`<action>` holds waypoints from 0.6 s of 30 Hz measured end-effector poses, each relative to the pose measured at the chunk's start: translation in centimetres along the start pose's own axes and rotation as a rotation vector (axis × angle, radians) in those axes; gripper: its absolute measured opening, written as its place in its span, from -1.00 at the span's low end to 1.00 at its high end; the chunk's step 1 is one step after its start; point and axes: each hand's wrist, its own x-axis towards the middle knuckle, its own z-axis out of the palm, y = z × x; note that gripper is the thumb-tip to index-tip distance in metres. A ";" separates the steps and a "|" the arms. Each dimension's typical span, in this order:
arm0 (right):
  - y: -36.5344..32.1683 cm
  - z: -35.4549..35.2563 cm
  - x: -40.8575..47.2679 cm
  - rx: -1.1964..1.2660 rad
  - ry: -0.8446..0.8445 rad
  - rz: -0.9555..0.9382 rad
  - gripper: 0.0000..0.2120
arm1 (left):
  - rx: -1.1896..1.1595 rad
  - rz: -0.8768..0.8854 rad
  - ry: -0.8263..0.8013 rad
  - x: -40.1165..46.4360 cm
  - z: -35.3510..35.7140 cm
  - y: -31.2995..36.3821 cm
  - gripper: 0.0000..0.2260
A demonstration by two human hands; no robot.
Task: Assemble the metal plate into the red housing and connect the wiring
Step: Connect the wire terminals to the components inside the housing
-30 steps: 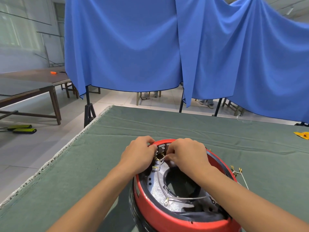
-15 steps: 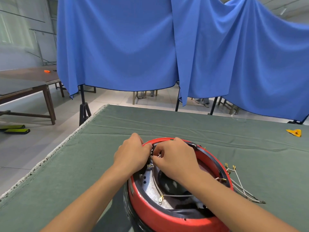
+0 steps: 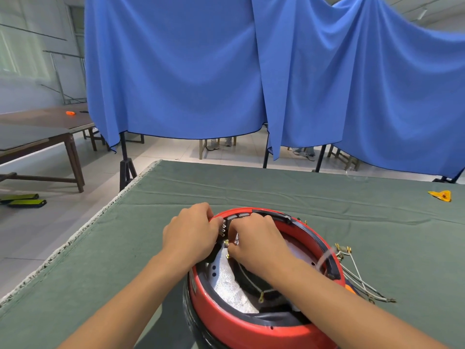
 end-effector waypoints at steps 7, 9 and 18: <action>0.2 0.1 0.0 0.008 0.027 0.023 -0.80 | -0.002 0.004 0.005 0.1 0.2 0.0 -0.78; 0.0 0.2 0.1 -0.001 0.034 0.032 -0.80 | -0.002 0.004 0.007 0.1 0.2 0.0 -0.79; 0.1 0.4 0.0 0.040 0.017 0.050 -0.84 | -0.013 0.007 0.008 0.1 0.2 -0.1 -0.80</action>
